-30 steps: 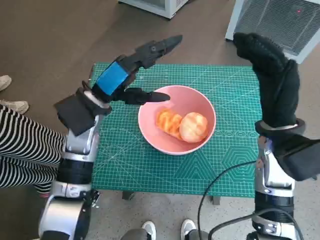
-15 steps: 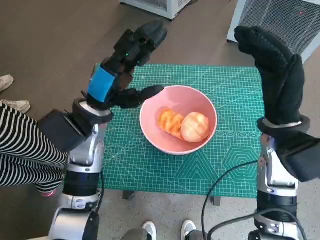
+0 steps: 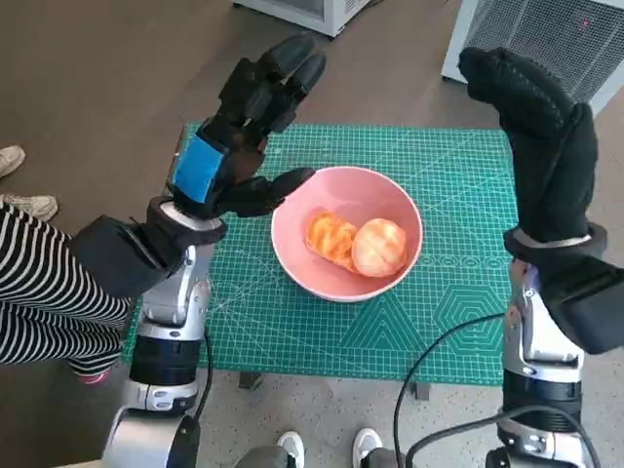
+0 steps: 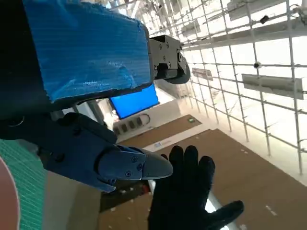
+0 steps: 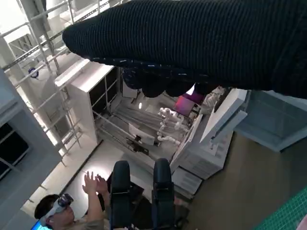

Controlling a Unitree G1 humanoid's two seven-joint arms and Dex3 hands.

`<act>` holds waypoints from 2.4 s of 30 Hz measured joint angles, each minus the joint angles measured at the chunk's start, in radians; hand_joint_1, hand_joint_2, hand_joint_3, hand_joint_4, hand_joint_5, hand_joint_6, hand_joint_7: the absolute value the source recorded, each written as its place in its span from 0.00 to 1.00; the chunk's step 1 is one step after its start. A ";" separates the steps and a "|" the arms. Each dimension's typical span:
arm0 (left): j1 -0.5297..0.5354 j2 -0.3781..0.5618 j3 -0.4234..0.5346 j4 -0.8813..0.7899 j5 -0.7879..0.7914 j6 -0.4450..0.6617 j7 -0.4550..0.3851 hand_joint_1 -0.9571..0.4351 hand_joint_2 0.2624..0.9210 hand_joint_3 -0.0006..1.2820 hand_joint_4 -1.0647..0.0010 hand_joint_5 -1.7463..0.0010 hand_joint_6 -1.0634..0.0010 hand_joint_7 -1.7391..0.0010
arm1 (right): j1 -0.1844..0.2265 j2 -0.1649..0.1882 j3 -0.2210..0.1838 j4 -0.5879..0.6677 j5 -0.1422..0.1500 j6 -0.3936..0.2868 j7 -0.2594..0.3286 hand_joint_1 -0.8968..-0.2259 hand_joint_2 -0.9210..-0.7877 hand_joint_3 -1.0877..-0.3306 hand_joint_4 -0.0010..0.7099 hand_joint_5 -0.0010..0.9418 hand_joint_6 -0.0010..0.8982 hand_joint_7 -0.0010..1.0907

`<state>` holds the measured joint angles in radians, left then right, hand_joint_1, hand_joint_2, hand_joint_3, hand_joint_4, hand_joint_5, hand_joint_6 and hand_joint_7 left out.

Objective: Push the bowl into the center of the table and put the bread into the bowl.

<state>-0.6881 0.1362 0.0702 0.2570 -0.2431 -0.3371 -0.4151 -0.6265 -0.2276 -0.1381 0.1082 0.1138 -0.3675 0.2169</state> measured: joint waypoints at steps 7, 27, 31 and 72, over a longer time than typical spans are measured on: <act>-0.001 -0.008 0.006 0.007 -0.019 -0.006 -0.019 0.23 1.00 0.27 0.84 1.00 1.00 0.73 | -0.018 -0.005 0.000 0.003 0.000 0.000 0.000 0.19 0.00 0.45 0.24 0.00 0.01 0.53; -0.001 -0.030 0.013 0.009 -0.034 -0.003 -0.012 0.24 1.00 0.27 0.84 0.99 1.00 0.73 | -0.020 -0.008 0.000 0.008 0.000 -0.003 0.000 0.21 0.00 0.45 0.24 0.00 0.00 0.53; 0.000 -0.031 0.012 0.001 -0.034 0.011 -0.006 0.24 1.00 0.26 0.84 0.99 1.00 0.73 | -0.020 -0.008 0.001 0.009 0.000 -0.003 0.000 0.21 0.00 0.45 0.24 0.00 0.00 0.53; 0.037 -0.036 0.032 -0.038 -0.071 0.030 -0.012 0.56 0.97 0.13 0.80 0.98 1.00 0.68 | -0.016 -0.006 0.015 0.009 0.000 0.000 0.000 0.20 0.00 0.45 0.25 0.00 0.00 0.52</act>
<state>-0.6515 0.1001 0.1019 0.2185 -0.3145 -0.3068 -0.4267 -0.6421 -0.2332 -0.1234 0.1169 0.1142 -0.3678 0.2170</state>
